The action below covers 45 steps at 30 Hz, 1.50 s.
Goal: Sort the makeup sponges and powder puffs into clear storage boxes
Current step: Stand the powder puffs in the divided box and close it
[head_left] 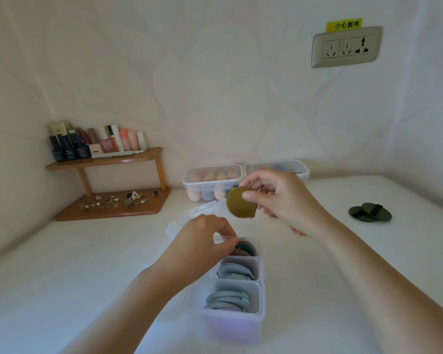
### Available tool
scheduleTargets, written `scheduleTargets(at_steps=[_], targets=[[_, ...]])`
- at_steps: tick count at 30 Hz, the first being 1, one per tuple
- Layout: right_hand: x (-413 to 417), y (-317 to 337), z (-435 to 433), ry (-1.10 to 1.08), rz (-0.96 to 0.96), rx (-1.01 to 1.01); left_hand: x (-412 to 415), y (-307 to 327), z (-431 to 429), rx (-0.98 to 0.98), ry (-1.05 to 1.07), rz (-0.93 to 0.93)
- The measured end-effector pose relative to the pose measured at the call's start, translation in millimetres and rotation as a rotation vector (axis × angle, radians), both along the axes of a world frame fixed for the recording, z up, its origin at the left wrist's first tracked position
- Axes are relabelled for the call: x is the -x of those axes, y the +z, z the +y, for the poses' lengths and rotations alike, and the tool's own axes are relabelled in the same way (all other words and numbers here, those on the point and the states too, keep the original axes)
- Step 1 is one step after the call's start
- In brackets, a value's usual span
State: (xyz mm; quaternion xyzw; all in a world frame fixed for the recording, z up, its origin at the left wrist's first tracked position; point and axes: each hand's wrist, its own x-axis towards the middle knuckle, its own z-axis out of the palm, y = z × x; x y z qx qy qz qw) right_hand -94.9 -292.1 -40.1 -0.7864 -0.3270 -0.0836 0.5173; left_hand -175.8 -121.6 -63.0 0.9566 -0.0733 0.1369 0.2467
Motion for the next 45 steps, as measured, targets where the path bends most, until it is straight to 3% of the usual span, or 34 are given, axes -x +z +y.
scheduleTargets(at_steps=[4, 16, 23, 27, 30, 32, 37, 42, 45], targets=[[10, -5, 11, -0.094, -0.087, 0.327, -2, -3, 0, -0.011, 0.020, -0.014], [18, -5, 13, -0.008, -0.100, 0.559, -3, -4, 0, -0.030, 0.039, -0.016], [11, -2, 2, 0.102, 0.139, 0.564, -1, -1, 1, -0.018, 0.027, 0.026], [7, 6, -9, 0.116, 0.241, 0.360, 0, 0, 1, -0.023, 0.001, 0.032], [-11, 9, -25, -0.038, 0.259, 0.077, 2, 1, 0, -0.023, -0.065, 0.035], [-24, 8, -41, -0.193, 0.246, 0.051, 1, 1, 1, -0.055, -0.104, 0.060], [-65, -23, -70, -0.766, 0.097, 0.429, -2, 0, 3, -0.116, -0.128, 0.077], [-82, -47, -96, -1.051, 0.559, 0.627, -1, 0, 1, -0.113, -0.126, 0.064], [-81, -50, -109, -1.069, 0.637, 0.667, -2, 0, 1, -0.085, -0.114, 0.081]])
